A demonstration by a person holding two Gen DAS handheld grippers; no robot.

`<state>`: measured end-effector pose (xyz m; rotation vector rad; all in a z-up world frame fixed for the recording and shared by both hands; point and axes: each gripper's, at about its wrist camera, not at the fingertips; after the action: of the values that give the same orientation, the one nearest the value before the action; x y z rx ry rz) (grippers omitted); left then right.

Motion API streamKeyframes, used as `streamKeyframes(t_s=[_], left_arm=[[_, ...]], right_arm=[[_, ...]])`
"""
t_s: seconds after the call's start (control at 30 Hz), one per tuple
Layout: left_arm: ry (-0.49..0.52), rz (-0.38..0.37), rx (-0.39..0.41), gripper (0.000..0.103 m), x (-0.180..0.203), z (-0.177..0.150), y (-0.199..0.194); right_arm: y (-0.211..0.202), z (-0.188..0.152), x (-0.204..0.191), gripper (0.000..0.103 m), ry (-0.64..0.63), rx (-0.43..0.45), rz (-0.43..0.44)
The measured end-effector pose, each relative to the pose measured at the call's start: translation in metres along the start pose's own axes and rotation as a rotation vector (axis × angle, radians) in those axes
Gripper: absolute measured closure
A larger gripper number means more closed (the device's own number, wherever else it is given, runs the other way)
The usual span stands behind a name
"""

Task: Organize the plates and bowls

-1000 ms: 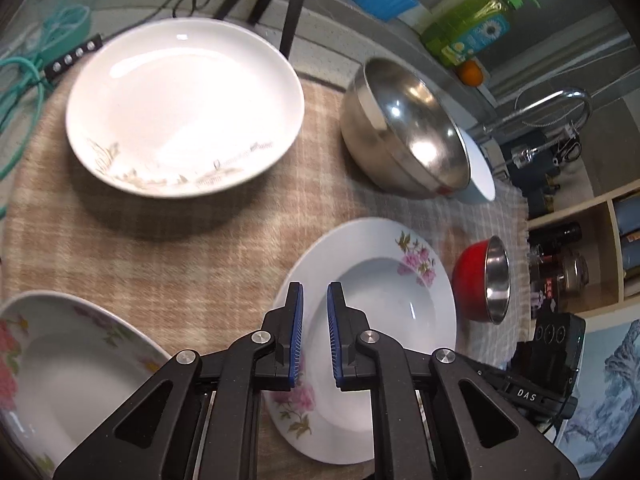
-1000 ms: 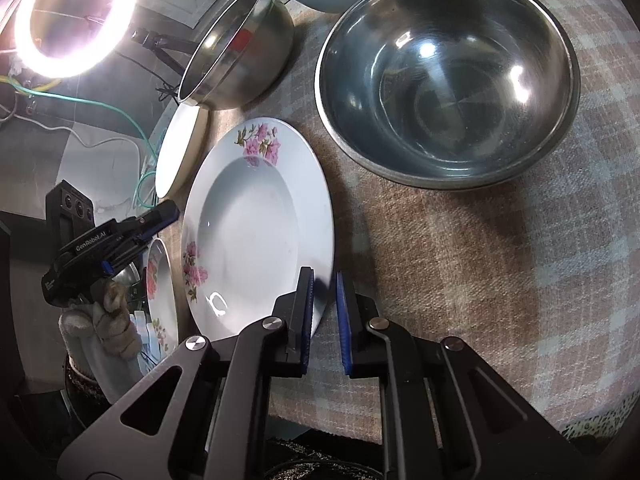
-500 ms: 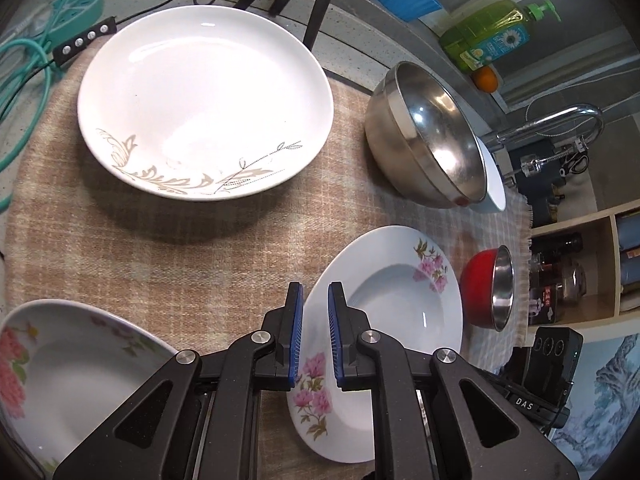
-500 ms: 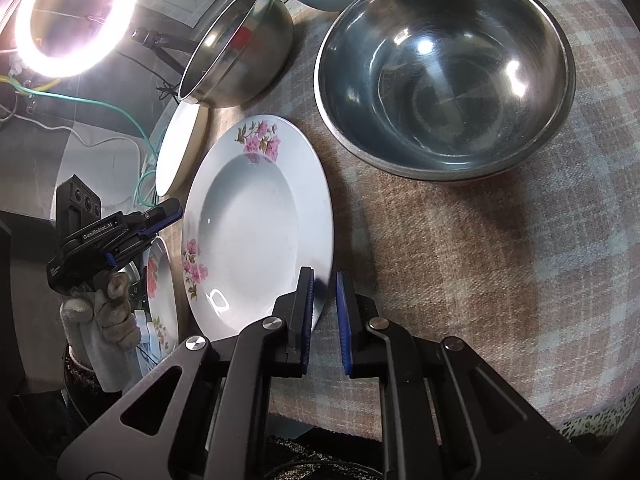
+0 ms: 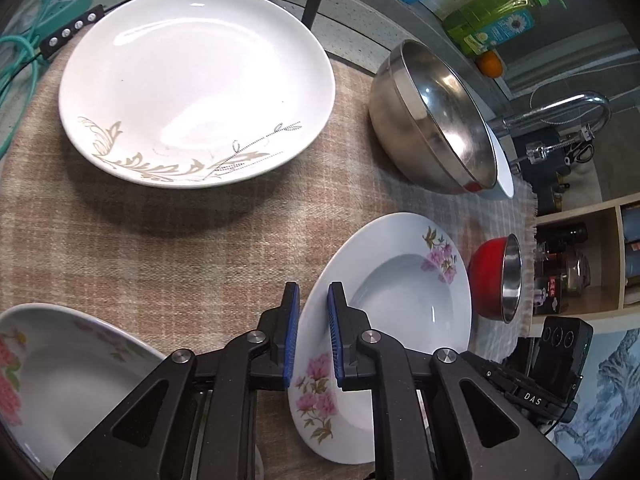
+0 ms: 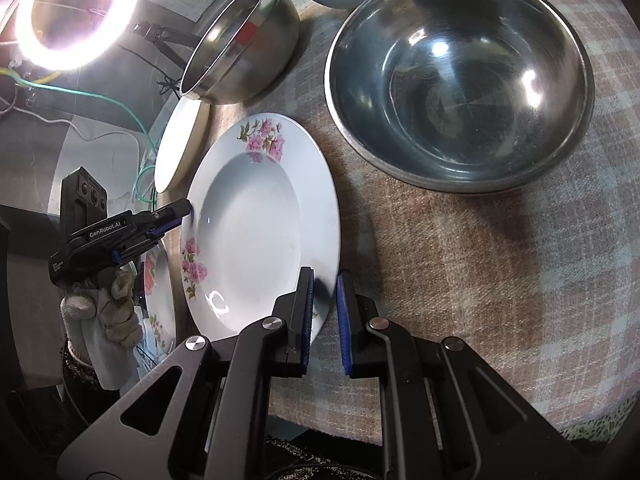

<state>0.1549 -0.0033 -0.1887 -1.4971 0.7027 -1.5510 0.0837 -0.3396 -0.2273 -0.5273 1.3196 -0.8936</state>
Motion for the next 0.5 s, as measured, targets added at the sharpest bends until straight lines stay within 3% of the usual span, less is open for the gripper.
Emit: streamKeyframes(t_s=[0.1, 0.17, 0.5], left_arm=[[0.008, 0.005, 0.003, 0.091, 0.001, -0.001, -0.001], [0.018, -0.001, -0.001, 0.084, 0.003, -0.002, -0.001], [0.038, 0.037, 0.001, 0.084, 0.009, -0.017, -0.003]], right_arm=[[0.000, 0.000, 0.000, 0.091, -0.007, -0.004, 0.001], [0.000, 0.000, -0.001, 0.091, -0.015, -0.005, -0.004], [-0.001, 0.003, -0.005, 0.091, -0.035, -0.027, -0.036]])
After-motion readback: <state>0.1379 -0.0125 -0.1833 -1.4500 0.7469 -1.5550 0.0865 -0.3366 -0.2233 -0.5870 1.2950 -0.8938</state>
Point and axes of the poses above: each gripper's, at about its wrist camera, not at the fingertips, and y roughly the way its jaws point, x to its right, z to its top, and after that the axes turned 3 degrees about -y, right-handed
